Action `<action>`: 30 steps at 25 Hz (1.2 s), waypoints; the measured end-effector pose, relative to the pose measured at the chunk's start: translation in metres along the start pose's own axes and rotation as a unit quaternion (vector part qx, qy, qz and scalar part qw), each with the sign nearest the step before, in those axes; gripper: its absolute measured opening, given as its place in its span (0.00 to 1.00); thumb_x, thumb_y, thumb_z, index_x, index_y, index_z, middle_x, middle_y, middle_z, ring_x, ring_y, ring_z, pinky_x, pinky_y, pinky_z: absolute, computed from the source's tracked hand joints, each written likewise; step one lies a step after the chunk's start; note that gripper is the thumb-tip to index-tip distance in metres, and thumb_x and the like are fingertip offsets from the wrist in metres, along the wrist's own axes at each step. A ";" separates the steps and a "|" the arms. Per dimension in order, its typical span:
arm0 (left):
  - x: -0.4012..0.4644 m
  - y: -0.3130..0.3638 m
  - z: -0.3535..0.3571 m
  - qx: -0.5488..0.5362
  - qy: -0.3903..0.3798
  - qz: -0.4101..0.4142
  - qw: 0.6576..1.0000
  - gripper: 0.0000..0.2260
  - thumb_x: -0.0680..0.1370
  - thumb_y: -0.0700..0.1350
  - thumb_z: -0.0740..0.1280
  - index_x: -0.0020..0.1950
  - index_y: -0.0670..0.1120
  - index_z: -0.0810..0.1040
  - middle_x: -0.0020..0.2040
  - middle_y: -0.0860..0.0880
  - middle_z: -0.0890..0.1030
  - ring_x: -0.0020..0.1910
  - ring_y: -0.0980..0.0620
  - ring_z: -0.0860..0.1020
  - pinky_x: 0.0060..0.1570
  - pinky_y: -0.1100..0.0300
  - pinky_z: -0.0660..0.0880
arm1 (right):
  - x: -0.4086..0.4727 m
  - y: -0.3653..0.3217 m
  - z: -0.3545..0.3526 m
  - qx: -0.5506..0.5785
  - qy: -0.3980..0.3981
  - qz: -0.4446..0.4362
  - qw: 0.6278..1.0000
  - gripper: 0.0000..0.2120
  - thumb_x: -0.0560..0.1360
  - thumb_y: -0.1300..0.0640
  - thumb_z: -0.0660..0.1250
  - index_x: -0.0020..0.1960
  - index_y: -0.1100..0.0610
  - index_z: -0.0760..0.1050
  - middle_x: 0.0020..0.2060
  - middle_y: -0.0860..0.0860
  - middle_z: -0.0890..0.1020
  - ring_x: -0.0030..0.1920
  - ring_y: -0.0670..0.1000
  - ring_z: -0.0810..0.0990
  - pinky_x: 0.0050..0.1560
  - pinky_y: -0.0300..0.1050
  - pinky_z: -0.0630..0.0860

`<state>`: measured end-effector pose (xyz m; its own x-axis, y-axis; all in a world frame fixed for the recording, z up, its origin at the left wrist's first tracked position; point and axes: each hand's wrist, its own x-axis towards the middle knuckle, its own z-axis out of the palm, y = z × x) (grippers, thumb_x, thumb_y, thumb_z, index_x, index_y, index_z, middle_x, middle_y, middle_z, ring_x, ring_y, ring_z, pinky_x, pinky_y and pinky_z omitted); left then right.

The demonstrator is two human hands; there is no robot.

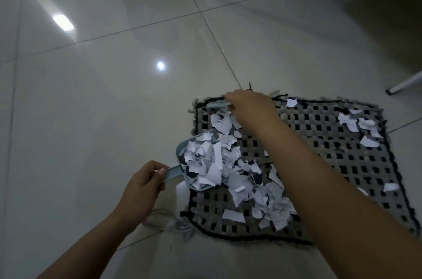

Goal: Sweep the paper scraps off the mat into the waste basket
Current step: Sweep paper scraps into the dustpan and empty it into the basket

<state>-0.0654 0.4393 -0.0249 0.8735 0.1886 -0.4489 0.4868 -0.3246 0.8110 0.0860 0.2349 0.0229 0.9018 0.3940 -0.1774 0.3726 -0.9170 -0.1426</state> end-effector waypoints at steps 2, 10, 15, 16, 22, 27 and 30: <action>0.002 -0.001 -0.001 0.006 0.004 -0.001 1.000 0.09 0.79 0.41 0.58 0.43 0.42 0.75 0.29 0.46 0.72 0.27 0.51 0.66 0.28 0.60 0.62 | 0.001 -0.002 0.002 -0.044 -0.020 -0.052 0.997 0.12 0.76 0.68 0.57 0.57 0.59 0.72 0.47 0.55 0.78 0.43 0.57 0.75 0.36 0.44 0.64; 0.014 -0.008 0.002 0.018 0.014 0.004 1.000 0.10 0.78 0.41 0.59 0.39 0.47 0.77 0.24 0.52 0.72 0.24 0.54 0.66 0.29 0.60 0.61 | -0.052 -0.004 -0.002 0.017 -0.075 -0.021 0.997 0.06 0.78 0.60 0.59 0.52 0.58 0.73 0.47 0.55 0.80 0.37 0.53 0.69 0.31 0.41 0.63; 0.025 -0.003 0.003 0.042 -0.019 0.012 0.999 0.11 0.78 0.40 0.59 0.41 0.47 0.78 0.27 0.50 0.72 0.25 0.56 0.67 0.30 0.60 0.62 | -0.069 0.002 -0.006 0.116 -0.036 0.071 0.990 0.08 0.78 0.56 0.58 0.43 0.57 0.72 0.33 0.54 0.75 0.29 0.50 0.68 0.26 0.38 0.58; 0.028 0.000 0.001 0.052 -0.024 0.016 0.998 0.10 0.79 0.40 0.59 0.41 0.47 0.78 0.28 0.48 0.72 0.26 0.54 0.67 0.30 0.60 0.62 | -0.071 0.010 -0.011 0.128 -0.022 0.107 0.986 0.09 0.78 0.56 0.58 0.41 0.58 0.71 0.30 0.52 0.72 0.27 0.49 0.67 0.26 0.38 0.59; 0.046 0.011 -0.016 0.080 -0.048 0.028 0.995 0.11 0.78 0.39 0.59 0.40 0.46 0.77 0.28 0.46 0.71 0.25 0.54 0.66 0.30 0.60 0.61 | -0.095 0.044 -0.016 0.173 0.039 0.299 0.938 0.21 0.75 0.62 0.60 0.25 0.58 0.57 0.22 0.52 0.61 0.22 0.50 0.59 0.25 0.39 0.54; 0.045 0.014 -0.016 0.077 -0.059 0.037 0.995 0.11 0.79 0.38 0.58 0.41 0.45 0.77 0.29 0.45 0.70 0.28 0.49 0.64 0.31 0.60 0.62 | -0.096 -0.006 0.007 0.206 -0.008 0.243 0.948 0.19 0.77 0.62 0.57 0.28 0.60 0.60 0.24 0.51 0.64 0.23 0.47 0.62 0.24 0.39 0.55; 0.041 0.012 -0.016 0.063 -0.067 0.034 0.995 0.11 0.79 0.38 0.58 0.40 0.45 0.77 0.29 0.44 0.70 0.28 0.50 0.64 0.31 0.60 0.62 | -0.086 -0.028 0.007 0.230 -0.004 0.206 0.951 0.22 0.76 0.65 0.57 0.25 0.57 0.55 0.23 0.52 0.61 0.23 0.49 0.59 0.23 0.41 0.53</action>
<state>-0.0235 0.4581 -0.0277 0.8932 0.0407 -0.4478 0.4169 -0.4479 0.7910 -0.0040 0.2271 0.0354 0.9484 0.0093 -0.3170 -0.1486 -0.8700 -0.4701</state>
